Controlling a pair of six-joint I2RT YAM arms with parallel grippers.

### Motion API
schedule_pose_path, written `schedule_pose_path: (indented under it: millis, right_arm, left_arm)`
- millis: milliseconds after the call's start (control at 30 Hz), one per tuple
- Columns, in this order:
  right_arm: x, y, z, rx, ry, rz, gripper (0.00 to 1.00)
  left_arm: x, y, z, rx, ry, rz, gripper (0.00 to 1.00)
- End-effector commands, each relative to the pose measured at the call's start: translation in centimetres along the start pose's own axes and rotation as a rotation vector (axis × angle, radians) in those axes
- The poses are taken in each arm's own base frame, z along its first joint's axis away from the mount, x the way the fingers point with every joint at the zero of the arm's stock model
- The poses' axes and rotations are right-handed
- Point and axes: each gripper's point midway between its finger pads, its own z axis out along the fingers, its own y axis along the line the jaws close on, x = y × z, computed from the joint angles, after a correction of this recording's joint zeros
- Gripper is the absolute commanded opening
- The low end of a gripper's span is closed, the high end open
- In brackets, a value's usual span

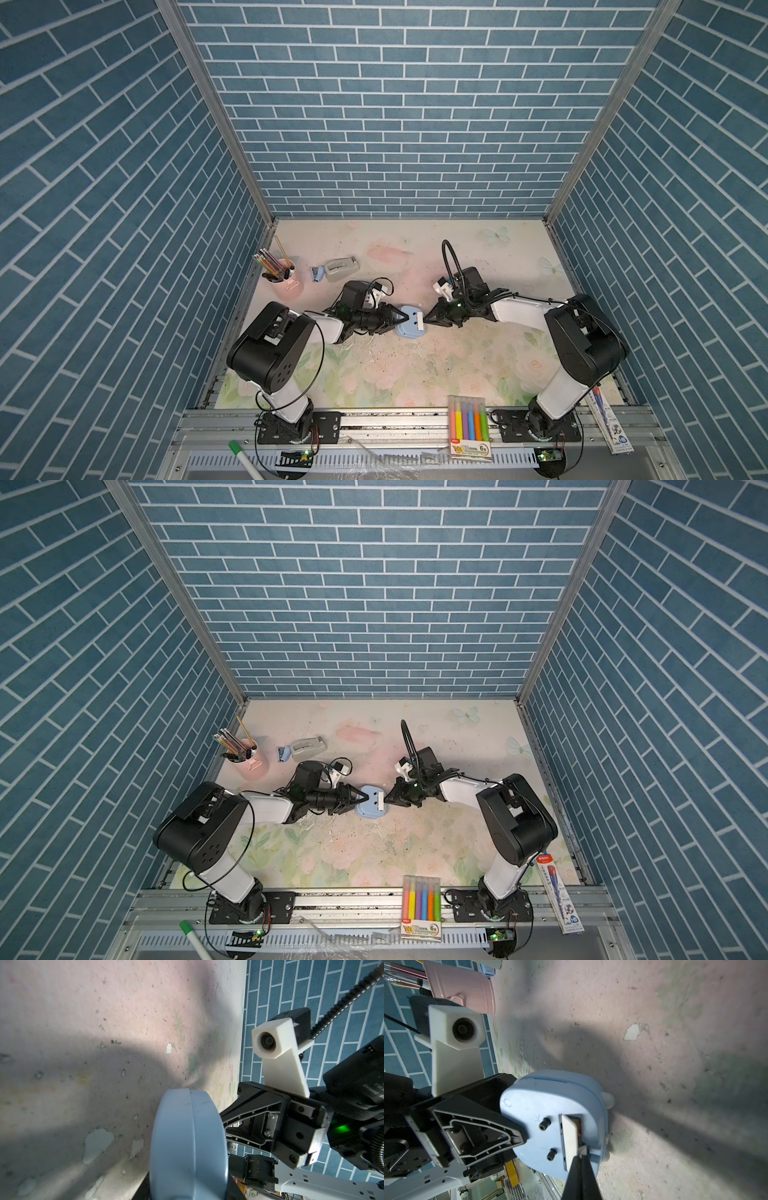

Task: Insert the battery into the alarm
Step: Install the cover on the alarm.

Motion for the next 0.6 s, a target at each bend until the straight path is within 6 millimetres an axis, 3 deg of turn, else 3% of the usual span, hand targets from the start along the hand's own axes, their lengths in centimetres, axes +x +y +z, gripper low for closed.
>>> schedule_pose_path:
  millis: [0, 567]
  right_arm:
    - [-0.03, 0.05, 0.51, -0.002, 0.021, 0.019, 0.00]
    - [-0.64, 0.61, 1.22, 0.001, 0.023, 0.014, 0.00]
  left_arm:
    - [1.30, 3.68, 0.37, -0.120, 0.025, -0.068, 0.00]
    - [1.34, 3.80, 0.42, -0.120, 0.027, -0.070, 0.00]
